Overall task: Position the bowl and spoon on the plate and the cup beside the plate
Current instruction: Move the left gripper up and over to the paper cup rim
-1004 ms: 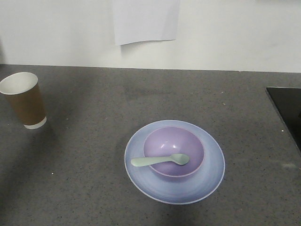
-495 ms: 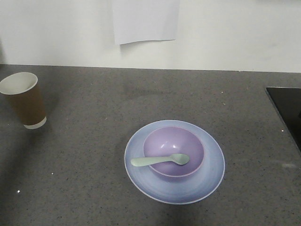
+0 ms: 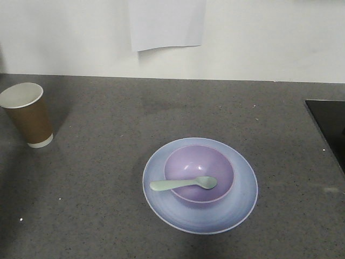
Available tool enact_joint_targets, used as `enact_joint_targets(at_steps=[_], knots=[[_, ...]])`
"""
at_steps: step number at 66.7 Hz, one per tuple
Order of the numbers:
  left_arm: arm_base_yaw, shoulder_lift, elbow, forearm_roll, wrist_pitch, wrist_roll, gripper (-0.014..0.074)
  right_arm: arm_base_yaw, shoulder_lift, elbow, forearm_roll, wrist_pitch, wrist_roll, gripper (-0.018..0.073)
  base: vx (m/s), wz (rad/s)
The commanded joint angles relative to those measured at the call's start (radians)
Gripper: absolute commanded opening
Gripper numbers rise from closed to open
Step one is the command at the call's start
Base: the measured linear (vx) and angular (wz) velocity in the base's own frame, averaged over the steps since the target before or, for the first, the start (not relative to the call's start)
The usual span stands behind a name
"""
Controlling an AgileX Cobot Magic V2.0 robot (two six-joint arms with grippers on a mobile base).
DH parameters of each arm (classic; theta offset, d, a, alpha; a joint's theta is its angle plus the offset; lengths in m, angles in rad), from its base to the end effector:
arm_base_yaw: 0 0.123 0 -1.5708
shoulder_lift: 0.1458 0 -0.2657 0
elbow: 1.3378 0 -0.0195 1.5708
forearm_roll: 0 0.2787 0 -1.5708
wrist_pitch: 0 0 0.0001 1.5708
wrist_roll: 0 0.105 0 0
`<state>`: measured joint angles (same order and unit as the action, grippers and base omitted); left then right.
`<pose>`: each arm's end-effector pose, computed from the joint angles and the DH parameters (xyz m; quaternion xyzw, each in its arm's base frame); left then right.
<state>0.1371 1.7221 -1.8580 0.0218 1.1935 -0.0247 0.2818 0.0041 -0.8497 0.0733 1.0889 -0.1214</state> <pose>0.4004 0.0574 0.3711 -0.0764 0.9522 0.0275 0.2946 -0.0104 0.0041 0.3819 -0.1601 0.7426 0.0876 0.6444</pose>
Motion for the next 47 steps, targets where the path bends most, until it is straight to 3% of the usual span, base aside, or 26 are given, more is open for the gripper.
enact_joint_targets(at_steps=[1, 47], knots=[[0.002, -0.016, -0.027, -0.022, -0.037, 0.006, 0.0368, 0.001, 0.035, -0.013, 0.002, -0.064, -0.006, -0.0006, 0.00, 0.00], [0.002, 0.154, -0.027, -0.081, -0.042, 0.013, 0.0368, 0.001, 0.035, -0.013, 0.002, -0.051, -0.001, -0.0006, 0.00, 0.00]])
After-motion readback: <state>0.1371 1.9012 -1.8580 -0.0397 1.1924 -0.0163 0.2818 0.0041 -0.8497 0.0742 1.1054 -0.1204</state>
